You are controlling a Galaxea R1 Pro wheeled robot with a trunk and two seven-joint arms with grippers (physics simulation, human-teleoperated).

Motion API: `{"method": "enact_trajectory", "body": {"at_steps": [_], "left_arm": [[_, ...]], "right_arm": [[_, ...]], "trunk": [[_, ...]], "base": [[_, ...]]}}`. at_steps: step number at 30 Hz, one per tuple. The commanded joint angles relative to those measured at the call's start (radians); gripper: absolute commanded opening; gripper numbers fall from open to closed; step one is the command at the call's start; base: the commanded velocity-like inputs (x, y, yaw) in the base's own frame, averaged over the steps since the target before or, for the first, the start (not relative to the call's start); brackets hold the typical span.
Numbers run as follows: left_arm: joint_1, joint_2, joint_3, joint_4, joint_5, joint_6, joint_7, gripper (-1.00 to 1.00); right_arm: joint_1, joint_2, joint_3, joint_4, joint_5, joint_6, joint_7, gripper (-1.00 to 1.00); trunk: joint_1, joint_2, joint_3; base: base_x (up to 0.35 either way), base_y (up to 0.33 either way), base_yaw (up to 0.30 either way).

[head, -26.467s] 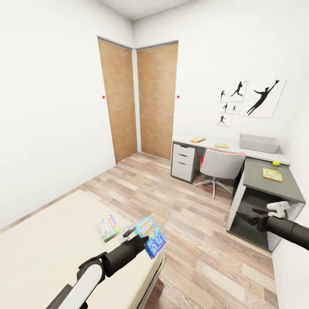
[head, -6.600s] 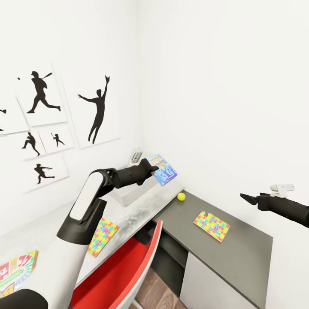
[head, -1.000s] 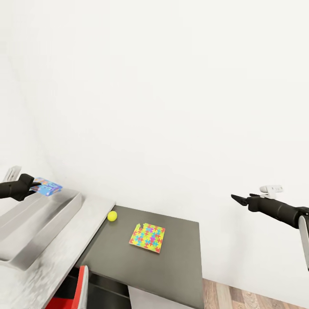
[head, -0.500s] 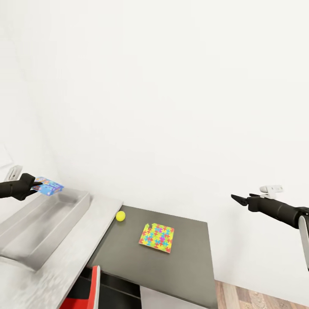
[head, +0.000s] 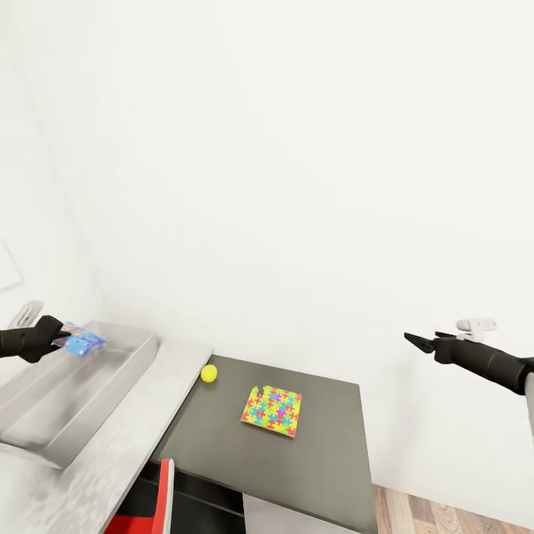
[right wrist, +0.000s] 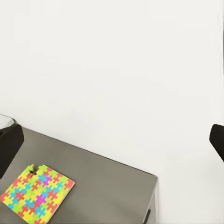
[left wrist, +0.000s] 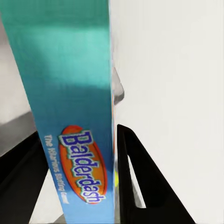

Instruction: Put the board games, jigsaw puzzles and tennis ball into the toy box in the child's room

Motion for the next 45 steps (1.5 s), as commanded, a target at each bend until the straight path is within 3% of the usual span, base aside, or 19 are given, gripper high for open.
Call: {"method": "enact_trajectory", "body": {"at_steps": [1,8,16,26,27,38,42,45], "left_arm": [[0.002,0.0,-0.004,0.005,0.005,-0.003,0.004,-1.0],[0.002,0.0,-0.011,0.045,-0.054,-0.005,-0.033,-1.0],[0.002,0.0,-0.011,0.09,-0.058,-0.005,-0.077,-1.0],[-0.043,-0.054,0.031,0.032,0.058,0.037,-0.045,-1.0],[-0.043,-0.054,0.032,-0.083,0.118,0.037,0.039,-1.0],[-0.042,-0.058,0.028,-0.077,0.118,0.03,0.032,-1.0],[-0.043,-0.066,0.026,-0.032,0.113,-0.024,0.031,-1.0],[-0.045,-0.095,0.025,0.025,0.069,-0.098,0.022,-1.0]], "right_arm": [[-0.001,0.0,-0.007,-0.001,0.005,0.006,0.013,1.0],[-0.001,0.0,-0.027,-0.001,0.005,0.006,0.023,1.0],[-0.001,0.0,-0.027,-0.001,0.005,0.006,0.023,1.0],[0.0,0.014,0.029,0.0,0.004,0.023,-0.032,1.0],[0.0,0.014,0.034,0.0,0.004,0.024,-0.033,1.0],[0.003,0.015,0.036,0.0,0.003,0.023,-0.034,1.0],[0.003,0.016,0.036,-0.001,0.001,0.024,-0.034,1.0],[0.003,0.016,0.036,-0.001,0.001,0.027,-0.032,1.0]], "trunk": [[0.001,-0.002,-0.002],[0.001,-0.002,-0.002],[0.001,-0.002,-0.002],[0.001,-0.002,-0.002],[0.001,-0.002,-0.002],[0.001,-0.002,-0.002],[0.001,-0.002,-0.003],[0.001,-0.002,-0.005]], "base": [[0.0,0.0,0.0],[0.0,0.0,0.0],[0.0,0.0,0.0],[0.0,0.0,0.0],[0.0,0.0,0.0],[0.0,0.0,0.0],[0.0,0.0,0.0],[0.0,0.0,0.0]]}}
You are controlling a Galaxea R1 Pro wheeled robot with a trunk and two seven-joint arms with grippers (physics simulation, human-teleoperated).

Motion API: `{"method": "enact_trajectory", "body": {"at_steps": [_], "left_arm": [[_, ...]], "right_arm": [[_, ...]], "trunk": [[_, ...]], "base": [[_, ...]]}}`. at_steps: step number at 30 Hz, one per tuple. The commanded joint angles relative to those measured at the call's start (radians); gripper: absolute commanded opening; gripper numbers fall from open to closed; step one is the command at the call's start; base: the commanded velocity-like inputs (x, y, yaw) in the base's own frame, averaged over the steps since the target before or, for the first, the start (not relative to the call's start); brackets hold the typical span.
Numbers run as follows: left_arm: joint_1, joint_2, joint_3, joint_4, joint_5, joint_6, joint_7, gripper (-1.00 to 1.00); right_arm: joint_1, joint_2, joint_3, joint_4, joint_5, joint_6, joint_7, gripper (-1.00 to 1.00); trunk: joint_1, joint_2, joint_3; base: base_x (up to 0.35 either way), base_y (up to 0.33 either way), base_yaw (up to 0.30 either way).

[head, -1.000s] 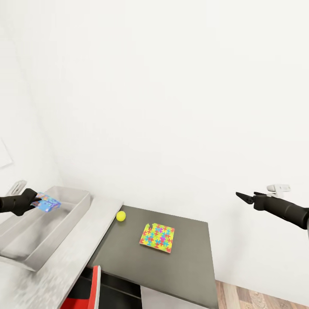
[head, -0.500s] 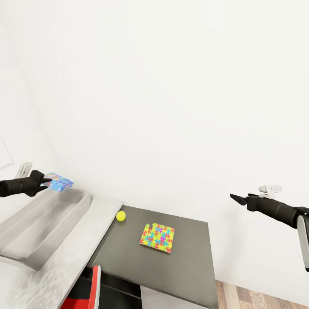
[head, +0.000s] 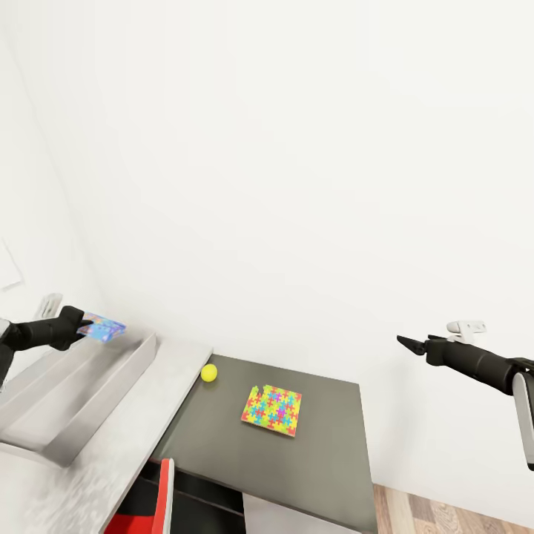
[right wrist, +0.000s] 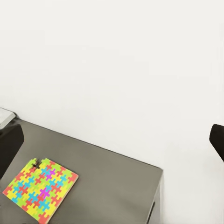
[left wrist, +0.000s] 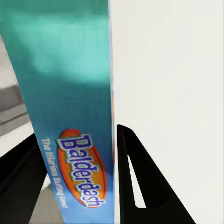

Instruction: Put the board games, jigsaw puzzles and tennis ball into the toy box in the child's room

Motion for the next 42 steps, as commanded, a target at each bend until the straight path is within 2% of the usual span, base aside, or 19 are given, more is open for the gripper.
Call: {"method": "enact_trajectory", "body": {"at_steps": [1,3,9,16,19,25,30,41,42], "left_arm": [[-0.002,-0.006,0.003,0.009,-0.001,-0.015,0.003,-1.0],[-0.004,-0.02,0.003,0.033,-0.045,-0.049,-0.027,-1.0],[-0.006,-0.032,0.005,0.061,-0.09,-0.078,-0.089,-1.0],[-0.006,-0.027,0.008,0.064,-0.092,-0.069,-0.101,-1.0],[-0.01,-0.018,0.008,0.065,-0.096,-0.022,-0.103,-1.0],[-0.04,-0.006,0.006,0.065,-0.123,0.015,-0.101,-1.0],[-0.048,-0.003,0.006,0.076,-0.136,0.018,-0.101,-1.0],[-0.05,-0.002,0.006,0.086,-0.139,0.017,-0.103,-1.0],[-0.044,0.004,0.009,0.08,-0.138,0.011,-0.108,-1.0]], "right_arm": [[-0.001,0.0,-0.001,-0.001,0.004,0.006,0.007,1.0],[-0.001,-0.001,-0.001,-0.001,0.004,0.008,0.008,1.0],[-0.001,-0.001,-0.001,-0.001,0.004,0.009,0.008,1.0],[-0.001,-0.001,-0.001,-0.001,0.004,0.009,0.009,1.0],[-0.001,-0.002,-0.001,-0.001,0.003,0.009,0.009,1.0],[-0.001,-0.002,-0.001,-0.001,0.003,0.009,0.009,1.0],[-0.001,-0.003,-0.002,-0.001,0.003,0.009,0.009,1.0],[0.0,-0.005,-0.003,-0.002,0.003,0.008,0.009,1.0],[-0.006,0.001,-0.003,-0.002,-0.003,0.002,0.015,1.0]], "trunk": [[0.001,-0.003,-0.004],[0.001,-0.003,-0.006],[0.001,-0.003,-0.015],[0.001,-0.003,-0.026],[0.001,-0.003,-0.031],[0.001,-0.003,-0.041],[0.001,-0.003,-0.049],[0.001,-0.003,-0.065],[0.001,-0.003,-0.065]], "base": [[0.0,0.0,0.0],[0.0,0.0,0.0],[0.0,0.0,0.0],[0.0,0.0,0.0],[0.0,0.0,0.0],[0.0,0.0,0.0],[0.0,0.0,0.0],[0.0,0.0,0.0],[0.0,0.0,0.0]]}}
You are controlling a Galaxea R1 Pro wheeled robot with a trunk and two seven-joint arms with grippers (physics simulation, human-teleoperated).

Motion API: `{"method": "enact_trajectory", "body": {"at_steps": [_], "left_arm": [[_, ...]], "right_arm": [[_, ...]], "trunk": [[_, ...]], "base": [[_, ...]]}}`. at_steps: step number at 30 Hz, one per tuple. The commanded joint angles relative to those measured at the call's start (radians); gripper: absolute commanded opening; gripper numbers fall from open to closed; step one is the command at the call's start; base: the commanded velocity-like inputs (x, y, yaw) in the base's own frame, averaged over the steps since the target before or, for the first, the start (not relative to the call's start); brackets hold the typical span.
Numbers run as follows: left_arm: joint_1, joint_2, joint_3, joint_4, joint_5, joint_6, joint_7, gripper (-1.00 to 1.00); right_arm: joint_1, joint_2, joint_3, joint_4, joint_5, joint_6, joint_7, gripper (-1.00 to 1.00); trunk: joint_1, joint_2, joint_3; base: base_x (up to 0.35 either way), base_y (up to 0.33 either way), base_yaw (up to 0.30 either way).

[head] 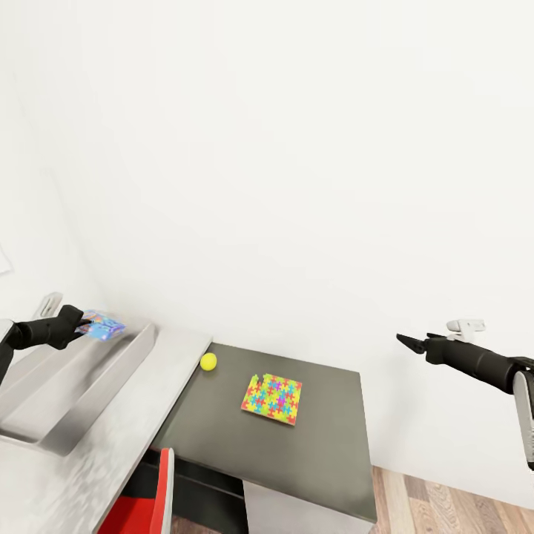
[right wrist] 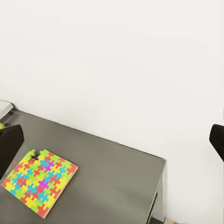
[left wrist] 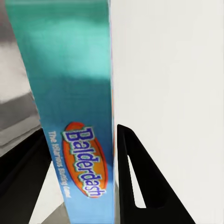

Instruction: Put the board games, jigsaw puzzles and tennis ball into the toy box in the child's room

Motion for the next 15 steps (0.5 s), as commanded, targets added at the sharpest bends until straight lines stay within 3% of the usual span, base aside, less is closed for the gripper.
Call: {"method": "enact_trajectory", "body": {"at_steps": [1,4,15], "left_arm": [[-0.007,0.005,0.0,0.005,0.009,-0.002,0.012,-1.0],[-0.013,0.015,-0.001,0.021,0.007,-0.016,0.014,-1.0],[-0.013,0.015,-0.001,0.021,0.007,-0.016,0.014,-1.0]], "right_arm": [[-0.002,0.006,0.003,-0.001,0.003,0.004,0.007,1.0],[-0.002,0.019,0.005,-0.001,0.003,0.004,0.006,1.0],[-0.002,0.019,0.005,-0.001,0.003,0.004,0.006,1.0]], "trunk": [[0.001,-0.002,-0.002],[0.001,-0.002,-0.002],[0.001,-0.002,-0.002]], "base": [[0.0,0.0,0.0],[0.0,0.0,0.0],[0.0,0.0,0.0]]}}
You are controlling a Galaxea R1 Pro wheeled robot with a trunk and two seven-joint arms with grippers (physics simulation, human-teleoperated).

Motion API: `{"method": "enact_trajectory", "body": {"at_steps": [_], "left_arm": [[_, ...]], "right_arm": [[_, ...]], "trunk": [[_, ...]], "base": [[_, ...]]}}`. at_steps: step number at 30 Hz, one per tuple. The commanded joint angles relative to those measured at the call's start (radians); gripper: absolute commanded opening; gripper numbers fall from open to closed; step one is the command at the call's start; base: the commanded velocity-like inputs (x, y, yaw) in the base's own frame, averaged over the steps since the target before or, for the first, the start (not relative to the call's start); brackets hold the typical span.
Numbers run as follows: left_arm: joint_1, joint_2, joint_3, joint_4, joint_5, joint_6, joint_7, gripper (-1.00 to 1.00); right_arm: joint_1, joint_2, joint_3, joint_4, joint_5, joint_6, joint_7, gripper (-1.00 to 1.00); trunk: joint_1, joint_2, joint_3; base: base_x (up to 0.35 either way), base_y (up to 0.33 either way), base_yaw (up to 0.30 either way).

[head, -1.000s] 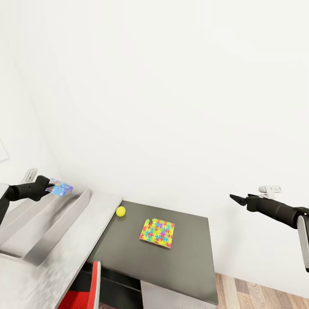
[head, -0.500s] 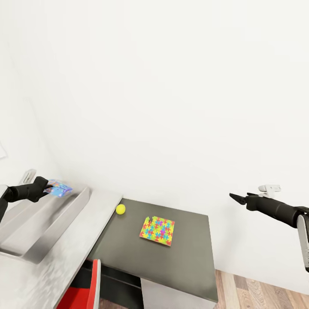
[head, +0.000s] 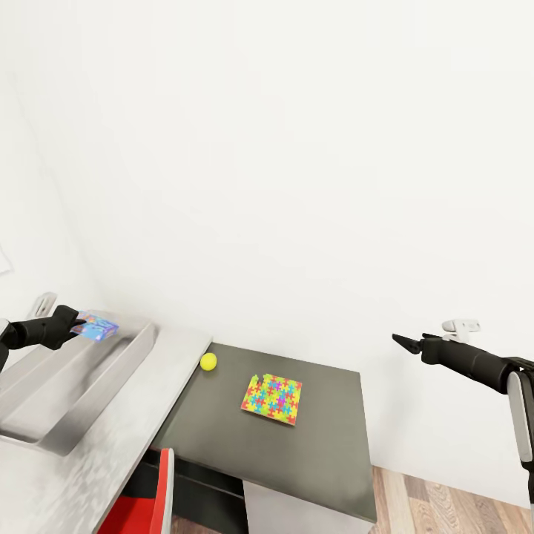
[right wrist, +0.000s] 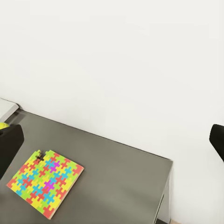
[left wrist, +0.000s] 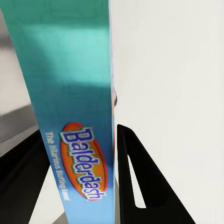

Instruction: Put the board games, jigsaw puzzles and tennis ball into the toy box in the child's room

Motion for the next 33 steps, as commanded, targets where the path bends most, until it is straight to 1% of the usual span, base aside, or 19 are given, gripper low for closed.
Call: {"method": "enact_trajectory", "body": {"at_steps": [1,7,9,13,17,33], "left_arm": [[-0.001,0.0,0.003,-0.001,0.011,0.004,0.01,-1.0],[-0.001,0.0,0.003,-0.001,0.011,0.004,0.01,-1.0],[-0.01,0.001,0.002,0.008,0.009,0.004,0.013,-1.0],[-0.006,-0.008,0.012,0.015,0.006,-0.001,0.017,-1.0],[-0.003,-0.01,0.014,0.016,0.006,-0.002,0.018,-1.0],[-0.003,-0.01,0.016,0.017,0.005,-0.005,0.019,-1.0]], "right_arm": [[-0.001,0.0,-0.001,-0.001,0.004,0.006,0.007,1.0],[-0.001,0.0,-0.001,-0.001,0.004,0.006,0.007,1.0],[-0.002,0.0,-0.002,-0.001,0.004,0.008,0.005,1.0],[0.006,0.006,-0.007,-0.001,0.005,0.018,0.002,1.0],[0.009,0.008,-0.009,-0.001,0.005,0.022,0.001,1.0],[0.01,0.009,-0.008,-0.001,0.003,0.028,0.002,1.0]], "trunk": [[0.001,-0.002,-0.002],[0.001,-0.002,-0.002],[0.001,-0.002,-0.002],[0.001,-0.002,-0.002],[0.001,-0.002,-0.004],[0.001,-0.002,-0.027]], "base": [[0.0,0.0,0.0],[0.0,0.0,0.0],[0.0,0.0,0.0],[0.0,0.0,0.0],[0.0,0.0,0.0],[0.0,0.0,0.0]]}}
